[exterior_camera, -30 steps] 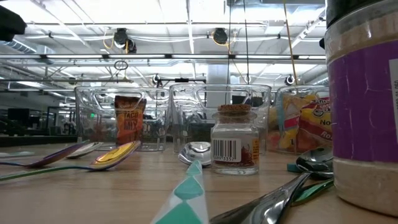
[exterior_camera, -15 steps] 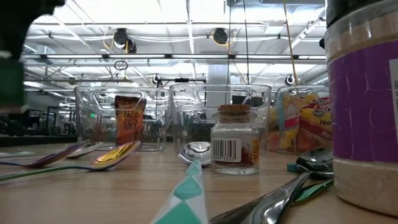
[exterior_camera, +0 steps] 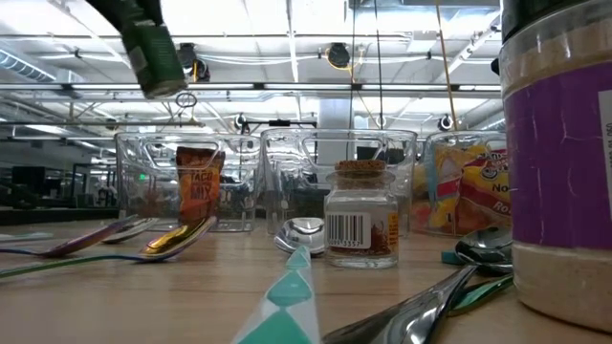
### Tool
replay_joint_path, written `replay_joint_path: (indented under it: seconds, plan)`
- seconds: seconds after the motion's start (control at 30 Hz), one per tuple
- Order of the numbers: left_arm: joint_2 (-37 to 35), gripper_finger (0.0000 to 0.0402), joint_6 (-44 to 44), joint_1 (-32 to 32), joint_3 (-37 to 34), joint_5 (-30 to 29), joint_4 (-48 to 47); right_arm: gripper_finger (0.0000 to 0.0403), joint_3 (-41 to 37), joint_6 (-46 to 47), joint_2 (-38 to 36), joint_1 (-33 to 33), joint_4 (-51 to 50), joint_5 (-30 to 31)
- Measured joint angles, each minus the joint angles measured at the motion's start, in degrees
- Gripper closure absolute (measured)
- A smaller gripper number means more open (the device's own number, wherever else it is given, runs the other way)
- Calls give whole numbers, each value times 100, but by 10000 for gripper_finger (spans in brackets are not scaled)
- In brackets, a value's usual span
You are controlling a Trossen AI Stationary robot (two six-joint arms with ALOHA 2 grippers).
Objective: Pick & Place Food Item
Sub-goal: Put the green seasoning bottle into the left transparent bin
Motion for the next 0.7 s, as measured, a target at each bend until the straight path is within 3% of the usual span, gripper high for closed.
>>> replay_joint_path:
  seconds: [0.4,0.7]
  plan:
    - [75,193,2840,1957,53,576,1421,403,0,-1,0,0,0,0]
    - [405,193,3980,2921,51,907,2002,403,0,-1,0,-1,0,2]
